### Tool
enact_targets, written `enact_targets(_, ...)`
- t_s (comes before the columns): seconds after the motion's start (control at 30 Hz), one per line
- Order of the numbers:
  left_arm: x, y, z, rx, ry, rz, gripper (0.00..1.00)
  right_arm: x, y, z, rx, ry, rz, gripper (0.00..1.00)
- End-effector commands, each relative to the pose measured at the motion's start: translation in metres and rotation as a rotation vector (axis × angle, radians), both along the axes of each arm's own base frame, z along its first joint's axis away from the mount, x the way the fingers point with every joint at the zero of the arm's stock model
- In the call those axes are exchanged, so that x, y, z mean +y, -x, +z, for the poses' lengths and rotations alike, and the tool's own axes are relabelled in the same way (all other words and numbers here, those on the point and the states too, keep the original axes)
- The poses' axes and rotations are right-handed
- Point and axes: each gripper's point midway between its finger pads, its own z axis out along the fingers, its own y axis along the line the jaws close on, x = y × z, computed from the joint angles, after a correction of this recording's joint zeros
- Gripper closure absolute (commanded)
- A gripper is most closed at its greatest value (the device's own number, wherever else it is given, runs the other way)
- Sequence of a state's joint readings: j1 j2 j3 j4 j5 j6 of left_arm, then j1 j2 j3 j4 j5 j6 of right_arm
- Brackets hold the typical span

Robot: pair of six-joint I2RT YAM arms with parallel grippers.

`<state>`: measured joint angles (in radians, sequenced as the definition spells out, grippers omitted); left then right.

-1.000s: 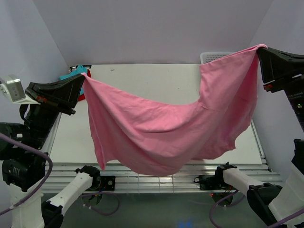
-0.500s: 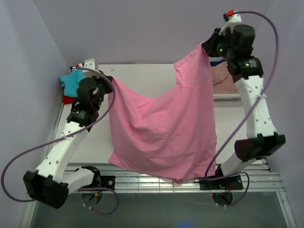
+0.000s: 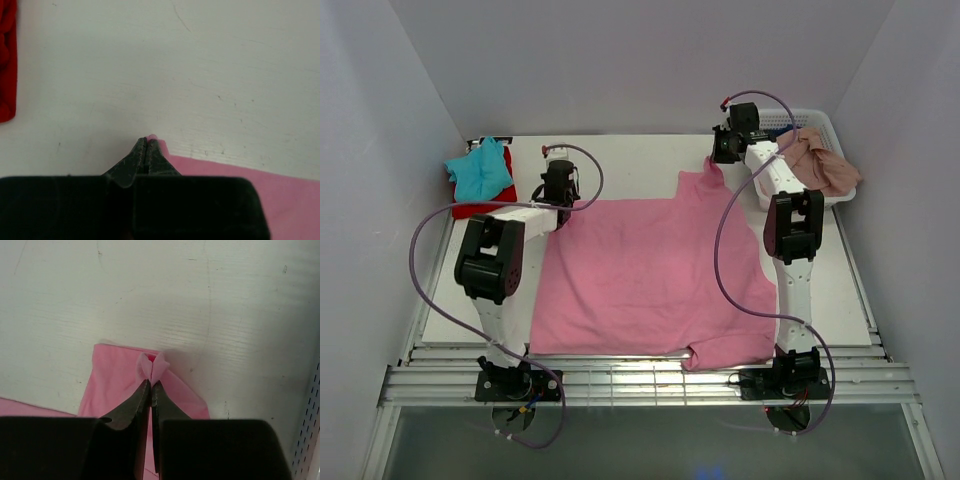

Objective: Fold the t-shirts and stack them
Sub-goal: Flatten the tshirt out

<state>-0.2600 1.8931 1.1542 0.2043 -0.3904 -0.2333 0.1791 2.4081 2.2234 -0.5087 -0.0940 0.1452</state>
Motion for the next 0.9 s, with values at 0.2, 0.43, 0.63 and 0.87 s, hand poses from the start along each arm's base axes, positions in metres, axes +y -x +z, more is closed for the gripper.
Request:
enact_targets(0.2,0.029,-0.046,0.021,-0.094,-0.099,0.088,1.0,-0.014,-0.025,0.024,-0.158,0.057,-0.048,0.92)
enact_targets(0.43,0.072,-0.055,0.032,-0.122,-0.096,0.198,1.0,-0.021,-0.044,0.028,-0.22,0.053,-0.137,0.92)
enact_targets(0.63,0.089,-0.07,0.028,-0.111,-0.128,0.208,1.0,-0.016,-0.056,0.028,-0.25,0.017,-0.149,0.92)
enact_targets(0.87,0.091,-0.078,0.007,-0.064,-0.131,0.193,1.0,-0.013,-0.062,0.007,-0.228,0.01,-0.152,0.92)
